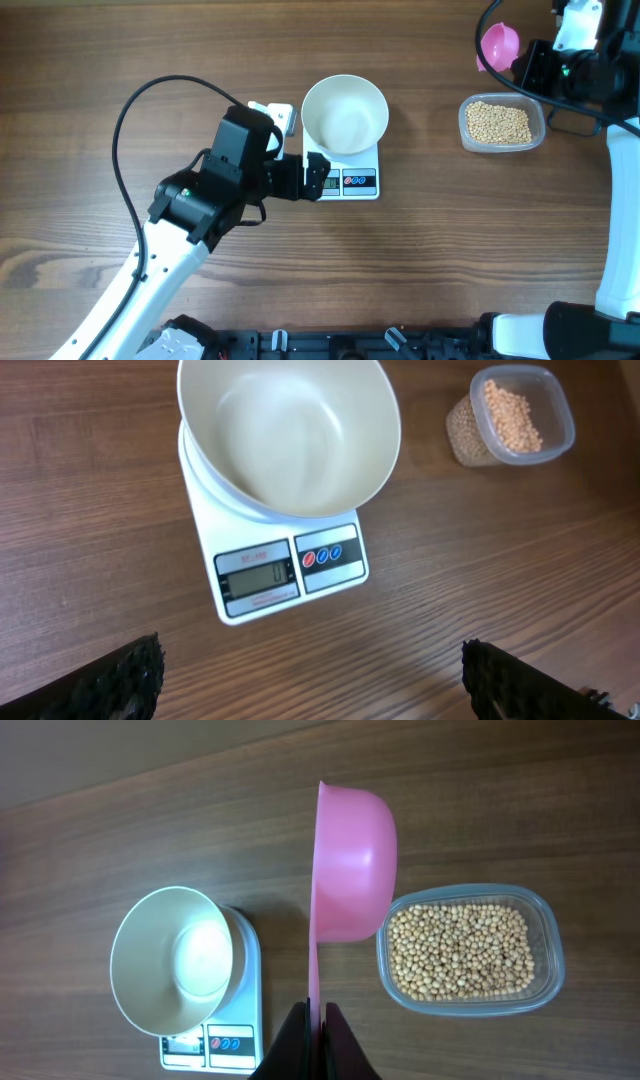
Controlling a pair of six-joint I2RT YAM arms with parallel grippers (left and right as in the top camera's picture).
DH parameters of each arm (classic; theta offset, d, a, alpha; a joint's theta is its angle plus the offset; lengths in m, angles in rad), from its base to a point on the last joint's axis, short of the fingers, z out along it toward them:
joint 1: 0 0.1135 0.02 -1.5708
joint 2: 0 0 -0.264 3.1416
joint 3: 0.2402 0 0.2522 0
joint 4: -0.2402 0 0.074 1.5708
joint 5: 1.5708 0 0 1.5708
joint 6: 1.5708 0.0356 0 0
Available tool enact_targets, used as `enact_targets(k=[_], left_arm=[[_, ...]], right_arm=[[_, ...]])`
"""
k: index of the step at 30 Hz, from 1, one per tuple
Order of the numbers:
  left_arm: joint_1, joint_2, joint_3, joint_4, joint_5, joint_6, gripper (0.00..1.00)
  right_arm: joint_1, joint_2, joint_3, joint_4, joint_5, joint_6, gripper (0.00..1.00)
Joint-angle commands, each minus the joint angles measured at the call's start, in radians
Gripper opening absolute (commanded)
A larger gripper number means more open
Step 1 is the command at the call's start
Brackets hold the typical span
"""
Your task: Scoop item into bowl and weigh 150g on scale
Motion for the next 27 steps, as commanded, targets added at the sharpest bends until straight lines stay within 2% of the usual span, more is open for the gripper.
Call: enact_targets(k=[1,27], left_arm=[[-0.005,0.005,0.019,-0.055,0.016,0.005,1.0],[-0.005,0.005,0.019,-0.062,0.015,0.005,1.0]], right_arm=[[0.003,0.005,0.005,-0.002,0.01,-0.021,0.04],[0.003,0.005,0.005,-0.033,0.01,-0.048,0.05]])
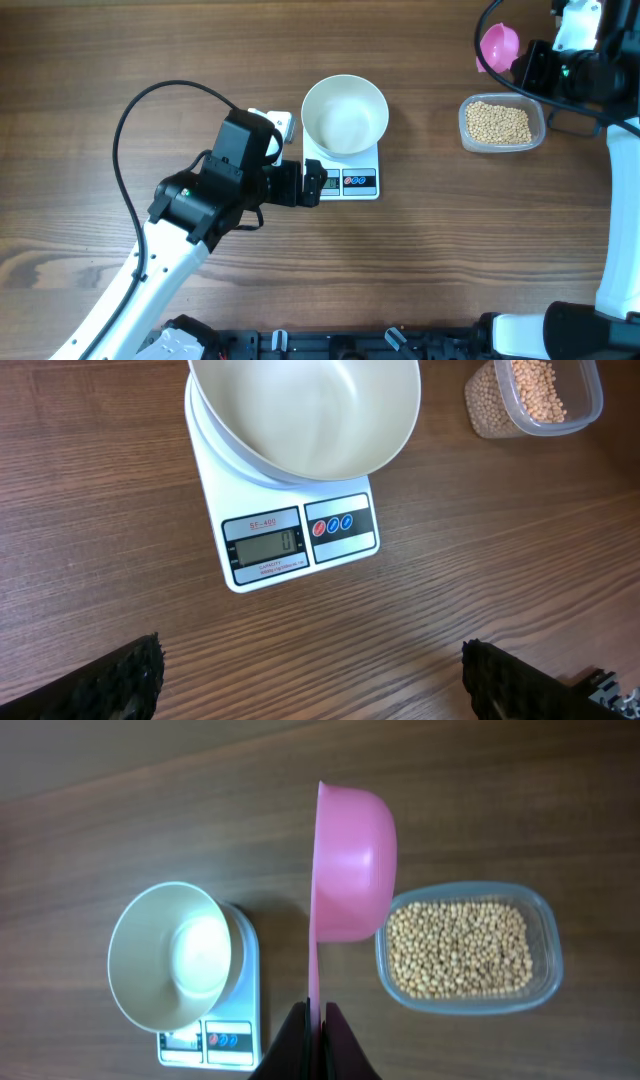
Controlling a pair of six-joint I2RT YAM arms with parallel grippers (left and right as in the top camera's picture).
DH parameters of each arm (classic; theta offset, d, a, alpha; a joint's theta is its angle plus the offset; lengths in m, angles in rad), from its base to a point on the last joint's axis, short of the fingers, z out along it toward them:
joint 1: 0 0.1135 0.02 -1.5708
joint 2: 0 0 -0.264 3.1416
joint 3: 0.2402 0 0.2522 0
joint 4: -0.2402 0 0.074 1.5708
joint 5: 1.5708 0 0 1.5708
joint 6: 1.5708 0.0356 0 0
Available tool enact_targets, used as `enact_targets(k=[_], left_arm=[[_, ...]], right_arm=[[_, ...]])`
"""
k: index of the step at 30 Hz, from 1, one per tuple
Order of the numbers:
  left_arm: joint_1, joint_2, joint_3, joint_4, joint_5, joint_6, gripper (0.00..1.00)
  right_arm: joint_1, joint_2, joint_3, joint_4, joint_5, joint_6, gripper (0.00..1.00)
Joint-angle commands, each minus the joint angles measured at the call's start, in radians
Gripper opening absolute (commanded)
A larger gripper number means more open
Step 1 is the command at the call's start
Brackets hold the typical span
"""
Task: Scoop item into bowl and weigh 150g on scale
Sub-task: 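Lower the pink scoop into the soybean tub with the right gripper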
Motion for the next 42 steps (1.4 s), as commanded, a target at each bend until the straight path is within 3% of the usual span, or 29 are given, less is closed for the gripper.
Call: enact_targets(k=[1,6,23,42], left_arm=[[-0.004,0.005,0.018,0.003,0.012,0.005,1.0],[-0.004,0.005,0.018,0.003,0.012,0.005,1.0],[-0.004,0.005,0.018,0.003,0.012,0.006,1.0],[-0.004,0.005,0.018,0.003,0.012,0.005,1.0]], right_arm=[[0.003,0.005,0.005,-0.05,0.01,-0.061,0.04],[0.003,0.005,0.005,-0.156,0.001,-0.056,0.04],[0.003,0.005,0.005,-0.16,0.028,-0.004,0.04],[0.003,0.005,0.005,-0.161,0.041,-0.061,0.04]])
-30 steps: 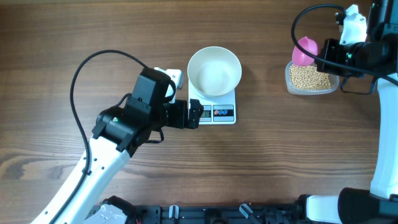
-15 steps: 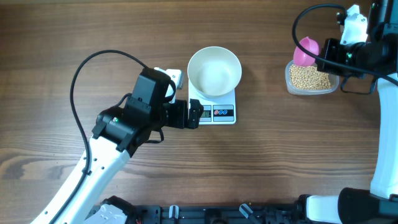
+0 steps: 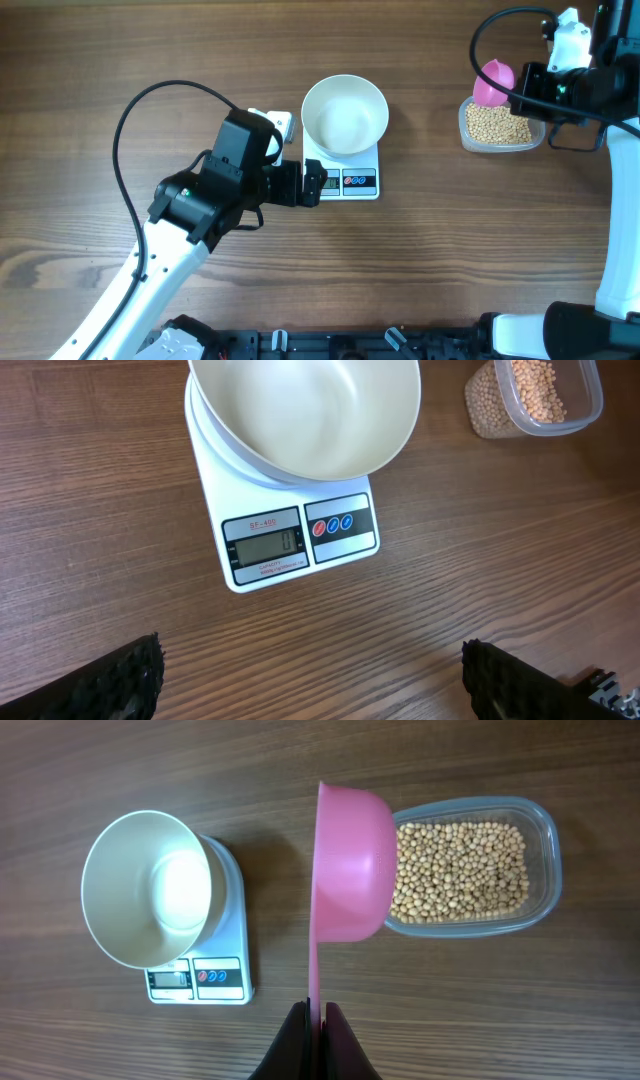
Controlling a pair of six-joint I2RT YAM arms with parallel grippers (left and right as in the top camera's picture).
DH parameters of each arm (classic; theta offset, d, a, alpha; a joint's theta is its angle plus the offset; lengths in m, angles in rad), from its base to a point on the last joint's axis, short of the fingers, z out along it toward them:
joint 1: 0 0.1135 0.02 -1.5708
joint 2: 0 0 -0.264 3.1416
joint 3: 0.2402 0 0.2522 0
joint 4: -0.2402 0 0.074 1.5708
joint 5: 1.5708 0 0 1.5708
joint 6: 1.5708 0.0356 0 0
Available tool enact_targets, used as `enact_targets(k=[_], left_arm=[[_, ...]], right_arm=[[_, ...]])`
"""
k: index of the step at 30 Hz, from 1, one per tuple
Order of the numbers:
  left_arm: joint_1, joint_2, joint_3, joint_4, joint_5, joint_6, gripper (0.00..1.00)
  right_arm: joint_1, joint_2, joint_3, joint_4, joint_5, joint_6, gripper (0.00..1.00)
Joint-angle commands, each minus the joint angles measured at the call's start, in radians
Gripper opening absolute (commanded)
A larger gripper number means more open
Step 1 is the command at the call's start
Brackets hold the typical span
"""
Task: Scoop item into bowl and weigh 150g on scale
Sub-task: 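Lower the pink scoop into the soybean tub with the right gripper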
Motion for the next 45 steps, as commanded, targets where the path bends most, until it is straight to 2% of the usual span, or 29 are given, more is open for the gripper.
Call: enact_targets(k=[1,10,19,23,25,32,35,36,41,45], left_arm=[[-0.005,0.005,0.018,0.002,0.012,0.005,1.0],[-0.005,0.005,0.018,0.002,0.012,0.005,1.0],[-0.005,0.005,0.018,0.002,0.012,0.005,1.0],[-0.005,0.005,0.018,0.002,0.012,0.005,1.0],[-0.005,0.005,0.018,0.002,0.012,0.005,1.0],[-0.005,0.005,0.018,0.002,0.012,0.005,1.0],[-0.005,0.005,0.018,0.002,0.012,0.005,1.0],[-0.005,0.005,0.018,0.002,0.012,0.005,1.0],[-0.005,0.005,0.018,0.002,0.012,0.005,1.0],[-0.005,0.005,0.018,0.002,0.012,0.005,1.0]], right_arm=[[0.003,0.005,0.005,0.003,0.028,-0.031,0.04],[0.003,0.005,0.005,0.024,0.046,-0.026,0.04],[0.003,0.005,0.005,0.011,0.042,0.132,0.04],[0.003,0.005,0.005,0.013,0.043,0.126,0.04],[0.003,0.005,0.005,0.005,0.051,0.074,0.04],[0.003,0.005,0.005,0.005,0.251,0.073,0.04],[0.003,0.005,0.005,0.004,0.253,-0.012,0.04],[0.003,0.005,-0.005,0.006,0.245,-0.084,0.04],[0.003,0.006,-0.124,0.026,0.291,-0.135,0.04],[0.003,0.006,-0.222,0.126,0.375,-0.136,0.04]])
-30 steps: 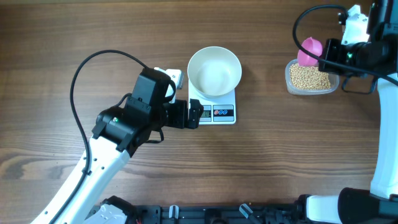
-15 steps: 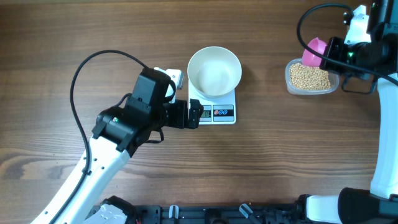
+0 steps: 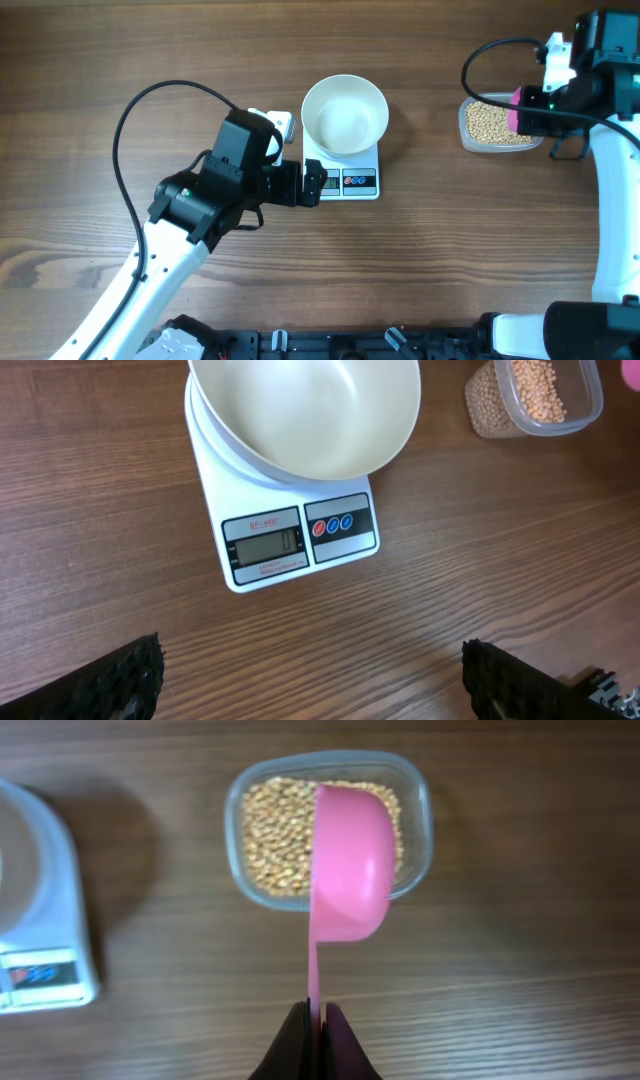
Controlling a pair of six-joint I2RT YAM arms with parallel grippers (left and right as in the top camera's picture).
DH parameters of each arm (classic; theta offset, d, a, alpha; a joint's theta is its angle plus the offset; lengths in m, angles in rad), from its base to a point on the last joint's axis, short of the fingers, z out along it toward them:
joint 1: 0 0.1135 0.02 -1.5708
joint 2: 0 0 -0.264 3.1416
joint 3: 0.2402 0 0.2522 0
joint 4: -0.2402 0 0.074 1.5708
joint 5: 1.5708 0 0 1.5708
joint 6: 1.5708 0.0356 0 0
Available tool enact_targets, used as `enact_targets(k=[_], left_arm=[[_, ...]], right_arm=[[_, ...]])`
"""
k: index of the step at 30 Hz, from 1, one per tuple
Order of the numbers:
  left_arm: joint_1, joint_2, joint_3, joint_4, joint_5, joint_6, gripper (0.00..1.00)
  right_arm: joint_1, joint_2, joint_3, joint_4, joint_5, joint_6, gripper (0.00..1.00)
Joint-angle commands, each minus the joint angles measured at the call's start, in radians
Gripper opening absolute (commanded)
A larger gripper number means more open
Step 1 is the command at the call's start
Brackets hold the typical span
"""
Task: Scoop item into bowl and weigh 150g on scale
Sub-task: 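Lower the pink scoop into the soybean tub with the right gripper, then drag the scoop through the soybeans to fill it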
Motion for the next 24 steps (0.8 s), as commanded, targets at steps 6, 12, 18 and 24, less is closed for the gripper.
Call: enact_targets(k=[6,12,18,24], left_arm=[[-0.005,0.005,0.018,0.002,0.012,0.006,1.0],[-0.005,0.005,0.018,0.002,0.012,0.006,1.0],[-0.005,0.005,0.018,0.002,0.012,0.005,1.0],[-0.005,0.005,0.018,0.002,0.012,0.005,1.0]], right_arm=[[0.003,0.005,-0.19,0.257,0.075,-0.126,0.04],[-0.001,0.027,-0.243,0.335,0.075,-0.17,0.04],[-0.037,0.091,-0.243,0.324,0.027,-0.169,0.05],[-0.106,0.115,-0.243,0.311,-0.04,-0.179,0.04]])
